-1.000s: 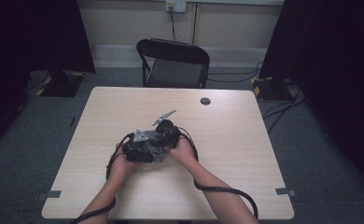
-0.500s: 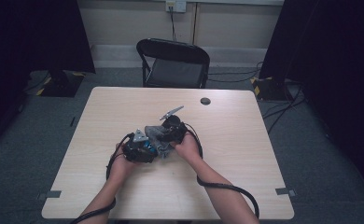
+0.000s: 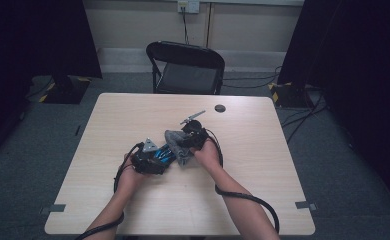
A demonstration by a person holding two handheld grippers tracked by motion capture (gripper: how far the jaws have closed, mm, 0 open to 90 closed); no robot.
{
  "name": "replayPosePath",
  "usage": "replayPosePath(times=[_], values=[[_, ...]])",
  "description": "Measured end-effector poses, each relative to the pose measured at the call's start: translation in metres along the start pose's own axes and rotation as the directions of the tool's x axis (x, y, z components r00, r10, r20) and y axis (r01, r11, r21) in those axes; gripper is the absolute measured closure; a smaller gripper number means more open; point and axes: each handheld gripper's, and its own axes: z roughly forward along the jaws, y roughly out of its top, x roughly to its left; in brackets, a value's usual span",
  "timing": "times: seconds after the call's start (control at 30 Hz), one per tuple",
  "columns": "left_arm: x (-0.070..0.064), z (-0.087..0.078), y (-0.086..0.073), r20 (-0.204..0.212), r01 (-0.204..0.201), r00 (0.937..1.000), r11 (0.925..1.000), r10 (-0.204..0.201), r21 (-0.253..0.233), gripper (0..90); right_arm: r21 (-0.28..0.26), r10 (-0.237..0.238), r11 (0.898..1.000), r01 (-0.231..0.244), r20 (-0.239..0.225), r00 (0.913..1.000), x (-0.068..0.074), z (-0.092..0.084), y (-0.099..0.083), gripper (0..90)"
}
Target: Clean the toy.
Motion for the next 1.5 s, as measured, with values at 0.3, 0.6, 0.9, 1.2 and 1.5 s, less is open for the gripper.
replayPosePath(times=[0.3,0.6,0.9,1.2,1.5], values=[[0.0,0.0,0.0,0.0,0.001,1.0,1.0,-0.001,-0.001,24.1,0.008,0.005,1.0,-0.005,0.012,0.9999,-0.008,0.0,-0.001,75.9],[0.0,0.0,0.0,0.0,0.0,1.0,1.0,0.0,-0.001,24.1,0.009,0.029,1.0,-0.029,0.021,0.9994,-0.014,0.001,-0.001,75.8],[0.0,0.0,0.0,0.0,0.001,1.0,1.0,-0.001,-0.001,24.1,0.018,0.038,0.999,-0.039,0.042,0.9984,-0.021,0.003,0.002,75.8],[0.0,0.0,0.0,0.0,0.002,1.0,1.0,-0.002,-0.001,24.1,0.02,0.063,0.998,-0.064,0.065,0.9959,-0.032,0.004,0.002,75.9],[0.0,0.0,0.0,0.001,0.002,1.0,1.0,-0.002,-0.001,24.1,0.024,0.067,0.997,-0.069,0.077,0.9948,-0.036,0.004,0.001,75.9]])
